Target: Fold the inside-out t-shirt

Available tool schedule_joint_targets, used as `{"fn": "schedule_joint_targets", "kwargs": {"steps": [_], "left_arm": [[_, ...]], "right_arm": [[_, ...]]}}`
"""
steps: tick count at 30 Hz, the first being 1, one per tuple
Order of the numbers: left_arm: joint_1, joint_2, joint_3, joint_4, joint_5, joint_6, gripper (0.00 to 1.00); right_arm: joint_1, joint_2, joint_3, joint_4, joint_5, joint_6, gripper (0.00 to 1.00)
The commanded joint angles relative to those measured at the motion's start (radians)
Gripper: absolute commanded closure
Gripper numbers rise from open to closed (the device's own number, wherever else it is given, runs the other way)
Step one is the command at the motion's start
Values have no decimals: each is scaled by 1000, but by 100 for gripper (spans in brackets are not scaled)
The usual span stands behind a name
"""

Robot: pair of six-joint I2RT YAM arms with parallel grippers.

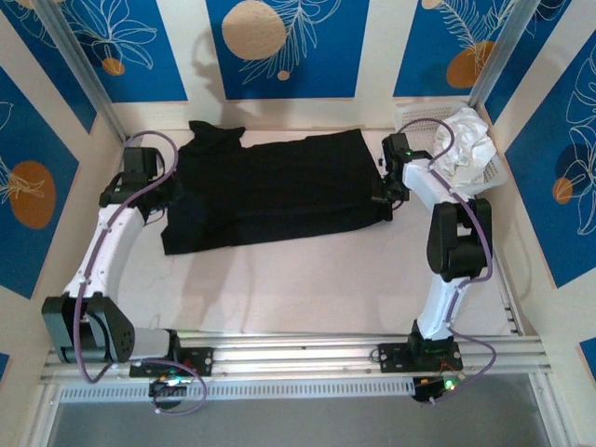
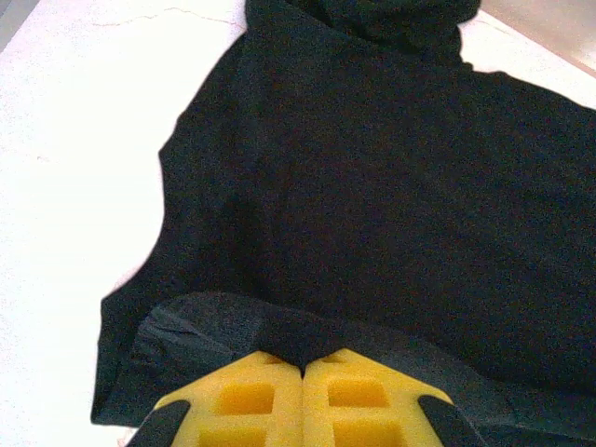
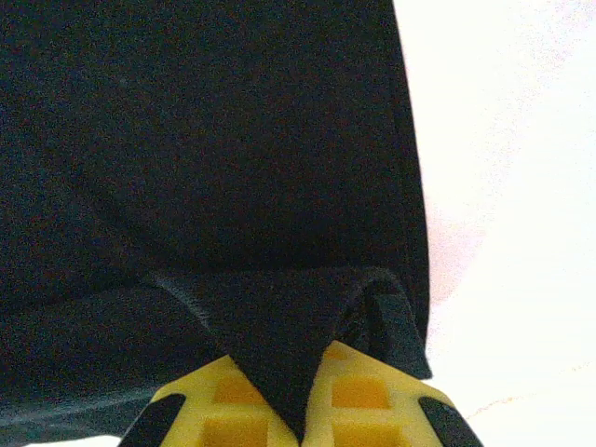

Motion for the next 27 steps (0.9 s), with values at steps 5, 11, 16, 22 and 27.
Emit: {"fn": "schedule_joint_targets", "kwargs": {"steps": [5,11,16,22,27], "left_arm": [[27,124,55,127,-19,7,100],[29,373,173,227,-32,-23,92],[48,551,342,188,-97,1,75],[58,352,76,295,-81,-33,43],[38,175,-219,460,88,-141,34]], "right_arm": [[7,133,157,-35,25,-49,94],[2,313,373,-67,34,-52,75],[6,272,391,-79,84,-83,61],[71,77,109,19,100,-81,58],[88,101,52,65,140,-102,58]]}}
